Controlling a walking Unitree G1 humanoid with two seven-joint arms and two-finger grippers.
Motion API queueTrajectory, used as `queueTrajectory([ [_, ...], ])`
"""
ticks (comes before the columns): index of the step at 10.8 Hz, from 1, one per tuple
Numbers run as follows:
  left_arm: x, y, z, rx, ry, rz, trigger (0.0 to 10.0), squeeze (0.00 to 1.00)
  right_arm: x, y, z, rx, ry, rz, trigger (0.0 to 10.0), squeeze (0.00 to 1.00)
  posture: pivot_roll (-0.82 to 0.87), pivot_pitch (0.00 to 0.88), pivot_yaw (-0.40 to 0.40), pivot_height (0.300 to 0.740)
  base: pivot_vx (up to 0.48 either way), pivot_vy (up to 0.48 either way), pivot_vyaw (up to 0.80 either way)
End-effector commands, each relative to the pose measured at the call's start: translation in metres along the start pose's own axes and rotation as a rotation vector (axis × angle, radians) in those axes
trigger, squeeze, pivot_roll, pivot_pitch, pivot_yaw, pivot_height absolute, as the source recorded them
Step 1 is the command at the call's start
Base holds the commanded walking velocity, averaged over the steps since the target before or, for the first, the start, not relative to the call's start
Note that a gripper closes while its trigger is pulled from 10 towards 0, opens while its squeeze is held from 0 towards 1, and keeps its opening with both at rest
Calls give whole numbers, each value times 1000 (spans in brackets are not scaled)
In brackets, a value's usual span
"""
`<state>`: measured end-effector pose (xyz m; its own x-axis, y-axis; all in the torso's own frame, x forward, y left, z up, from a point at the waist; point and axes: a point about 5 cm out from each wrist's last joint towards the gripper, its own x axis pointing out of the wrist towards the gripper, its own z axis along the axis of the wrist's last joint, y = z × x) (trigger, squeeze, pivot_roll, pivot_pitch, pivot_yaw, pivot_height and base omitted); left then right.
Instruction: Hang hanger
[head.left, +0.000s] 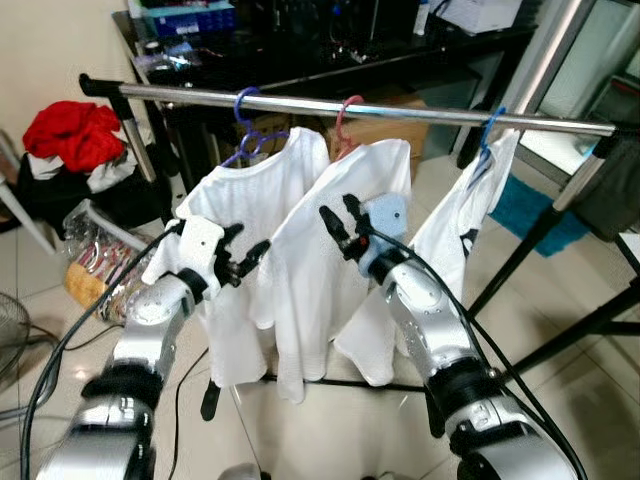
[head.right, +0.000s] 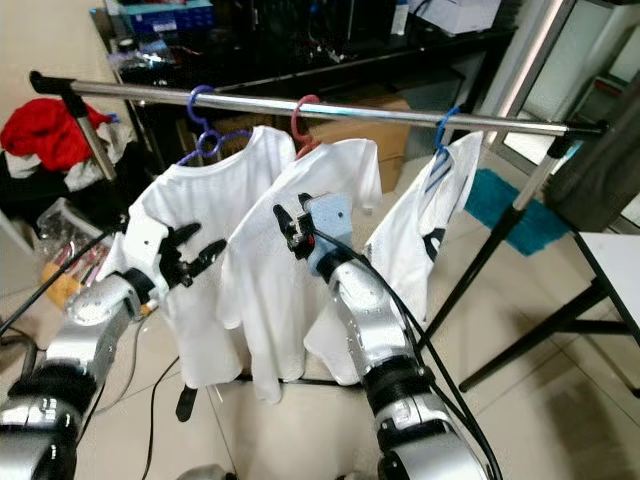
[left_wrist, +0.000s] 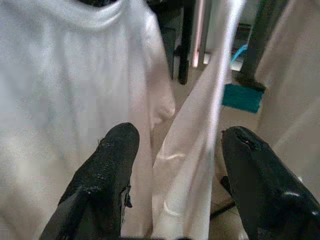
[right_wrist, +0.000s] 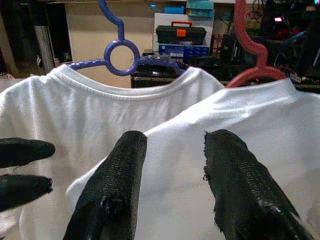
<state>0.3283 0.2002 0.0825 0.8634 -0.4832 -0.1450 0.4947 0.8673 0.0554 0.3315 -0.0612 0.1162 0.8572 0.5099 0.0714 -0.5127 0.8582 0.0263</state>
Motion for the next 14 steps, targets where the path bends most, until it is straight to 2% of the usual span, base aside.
queueTrajectory([
  [1, -1, 4, 1, -19, -3, 6, 10000, 0, -1, -4, 4, 5, -12, -9, 10000, 0, 46, 0, 1, 740, 0, 0, 0],
  [2, -2, 12, -2, -55, 33, 4, 10000, 0, -3, -4, 5, 4, -14, -7, 10000, 0, 36, 0, -4, 740, 0, 0, 0],
  [3, 0, 11, -2, -71, 43, -16, 10000, 0, -3, -4, 5, 2, -14, -8, 10000, 0, 36, 0, -4, 740, 0, 0, 0],
  [6, 17, 0, 10, -46, 32, -104, 10000, 0, -7, -8, 9, 1, -21, -21, 10000, 0, 11, 0, -8, 740, 0, 0, 0],
  [8, 23, -23, 2, -37, 58, -255, 10000, 0, -8, -9, 9, 3, -19, -32, 10000, 0, 8, 0, -4, 740, 0, 0, 0],
  [10, 23, -50, -19, -60, 137, -408, 10000, 0, -8, -9, 9, 9, -15, -40, 10000, 0, 12, 0, -2, 740, 0, 0, 0],
  [11, 22, -58, -25, -66, 152, -428, 10000, 0, -7, -8, 10, 11, -14, -40, 10000, 0, 12, 0, -2, 740, 0, 0, 0],
  [14, 23, -54, -21, -18, 86, -332, 10000, 0, -6, -5, 9, 12, -9, -32, 10000, 0, 39, 0, -10, 740, 0, 0, 0],
])
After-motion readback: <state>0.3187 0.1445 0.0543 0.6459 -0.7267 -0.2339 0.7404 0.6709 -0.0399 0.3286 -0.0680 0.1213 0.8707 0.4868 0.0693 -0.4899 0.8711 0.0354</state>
